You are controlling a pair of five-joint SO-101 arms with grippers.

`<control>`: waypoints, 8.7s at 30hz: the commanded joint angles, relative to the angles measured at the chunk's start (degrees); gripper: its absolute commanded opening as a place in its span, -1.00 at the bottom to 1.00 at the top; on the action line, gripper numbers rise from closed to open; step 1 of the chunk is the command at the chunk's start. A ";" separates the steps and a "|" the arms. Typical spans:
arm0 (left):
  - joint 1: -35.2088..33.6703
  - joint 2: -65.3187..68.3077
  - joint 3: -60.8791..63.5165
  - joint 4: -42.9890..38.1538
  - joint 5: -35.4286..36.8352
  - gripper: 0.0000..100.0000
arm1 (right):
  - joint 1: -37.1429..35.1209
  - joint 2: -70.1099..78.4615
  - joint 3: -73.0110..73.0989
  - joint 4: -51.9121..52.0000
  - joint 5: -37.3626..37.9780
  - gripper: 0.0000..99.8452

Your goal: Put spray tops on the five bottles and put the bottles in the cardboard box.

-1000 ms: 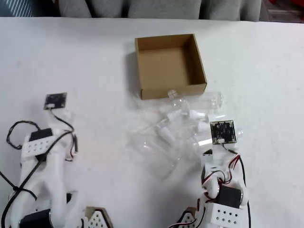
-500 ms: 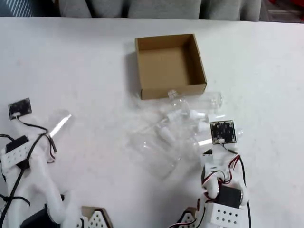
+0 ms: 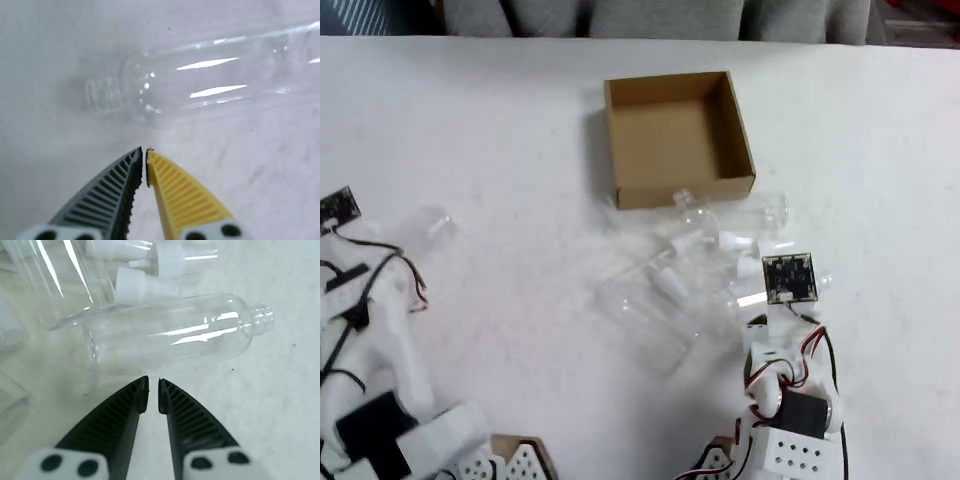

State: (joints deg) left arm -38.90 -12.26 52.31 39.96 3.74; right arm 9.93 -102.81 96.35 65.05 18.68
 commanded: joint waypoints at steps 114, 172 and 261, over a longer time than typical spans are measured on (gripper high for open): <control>7.43 26.68 -33.85 9.67 46.33 -0.72 | 0.13 -0.22 0.44 1.45 0.79 -0.97; 35.74 11.38 -29.27 41.32 0.09 -0.28 | 0.13 -0.22 0.44 1.54 0.79 -0.97; 39.87 18.68 -27.96 33.49 4.31 -0.57 | -0.04 -0.22 0.44 1.54 0.79 -0.97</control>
State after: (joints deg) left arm 2.95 9.80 25.67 73.01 8.13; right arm 9.93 -102.81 96.35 66.02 18.68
